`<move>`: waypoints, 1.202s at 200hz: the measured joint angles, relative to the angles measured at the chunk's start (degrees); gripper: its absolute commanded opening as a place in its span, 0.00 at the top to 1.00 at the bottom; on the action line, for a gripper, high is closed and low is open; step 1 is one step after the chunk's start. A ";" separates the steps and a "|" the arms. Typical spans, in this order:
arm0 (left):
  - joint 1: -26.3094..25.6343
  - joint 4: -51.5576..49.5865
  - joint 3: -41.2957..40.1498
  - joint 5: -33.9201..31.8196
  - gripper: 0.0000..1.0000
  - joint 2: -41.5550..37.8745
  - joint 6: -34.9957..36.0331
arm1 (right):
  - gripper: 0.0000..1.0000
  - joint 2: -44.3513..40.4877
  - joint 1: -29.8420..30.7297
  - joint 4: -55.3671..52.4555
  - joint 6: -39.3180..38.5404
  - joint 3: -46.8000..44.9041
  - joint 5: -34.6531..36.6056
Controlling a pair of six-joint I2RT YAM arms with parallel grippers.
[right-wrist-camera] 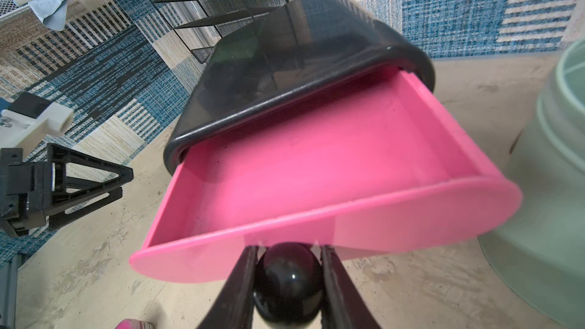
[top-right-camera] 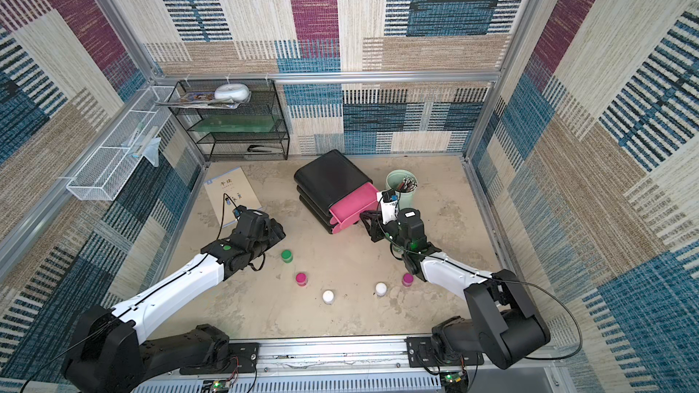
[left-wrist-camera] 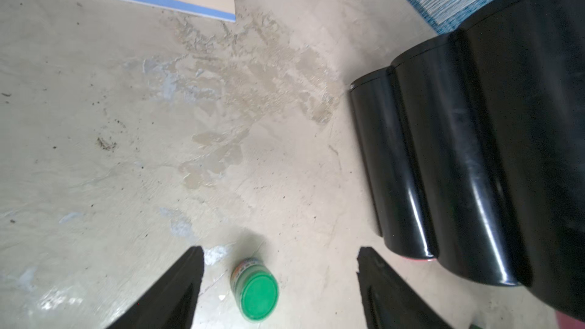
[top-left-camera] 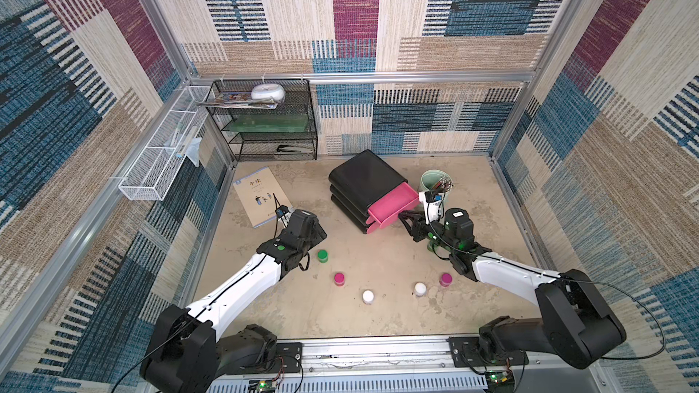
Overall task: Put the paint cans in the drawer according to color
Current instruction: Open the drawer in the storage box, then pick up the paint can at the center of the board.
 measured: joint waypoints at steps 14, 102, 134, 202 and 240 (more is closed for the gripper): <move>0.11 -1.79 0.83 0.57 0.21 1.38 0.00 | 0.48 -1.16 0.00 -0.13 0.02 -0.90 0.83; 0.31 -7.45 4.85 7.98 0.26 8.52 0.13 | 0.19 -14.60 0.00 -10.01 -0.48 -1.42 4.66; -0.11 -10.23 7.34 9.57 0.28 11.89 0.31 | 0.20 -25.53 0.00 -17.18 2.45 -5.55 9.01; -1.81 -13.90 12.33 12.26 0.34 19.74 2.45 | 0.23 -48.17 0.00 -29.00 12.74 -14.16 22.25; -2.36 -16.52 14.56 13.22 0.42 23.63 3.96 | 0.25 -49.09 0.00 -32.44 14.82 -13.94 24.46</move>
